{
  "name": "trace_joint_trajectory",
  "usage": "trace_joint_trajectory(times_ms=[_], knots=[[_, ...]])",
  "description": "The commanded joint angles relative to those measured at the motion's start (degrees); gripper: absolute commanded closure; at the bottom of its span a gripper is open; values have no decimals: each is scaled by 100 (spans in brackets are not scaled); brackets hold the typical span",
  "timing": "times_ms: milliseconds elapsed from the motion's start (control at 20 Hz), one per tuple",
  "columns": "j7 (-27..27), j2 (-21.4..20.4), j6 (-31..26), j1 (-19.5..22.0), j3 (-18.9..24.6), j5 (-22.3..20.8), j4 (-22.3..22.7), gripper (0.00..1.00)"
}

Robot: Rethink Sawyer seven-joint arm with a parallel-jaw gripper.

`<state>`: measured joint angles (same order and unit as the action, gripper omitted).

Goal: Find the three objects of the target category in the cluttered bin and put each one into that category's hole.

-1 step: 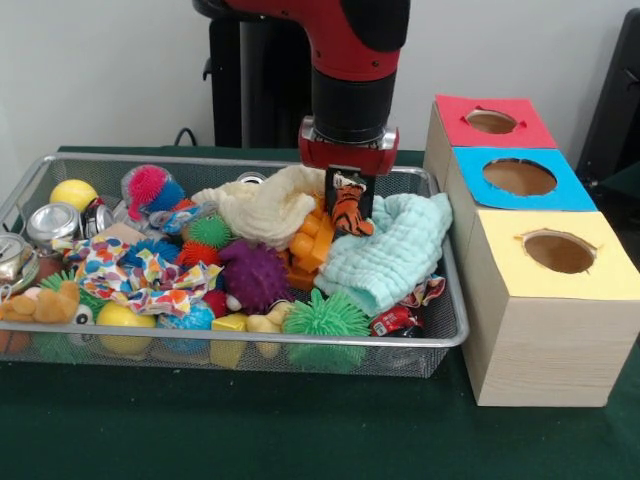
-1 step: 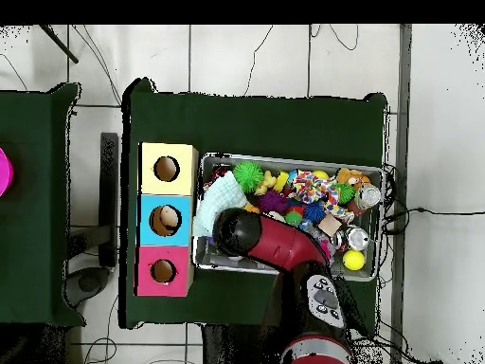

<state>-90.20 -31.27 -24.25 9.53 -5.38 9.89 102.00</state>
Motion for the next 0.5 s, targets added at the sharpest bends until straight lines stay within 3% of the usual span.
trace_joint_trajectory(times_ms=[50, 500], knots=[[-800, 292, -420, -89, -68, -199, -487, 100], [-1048, 182, -246, -388, -352, -100, -363, 100]])
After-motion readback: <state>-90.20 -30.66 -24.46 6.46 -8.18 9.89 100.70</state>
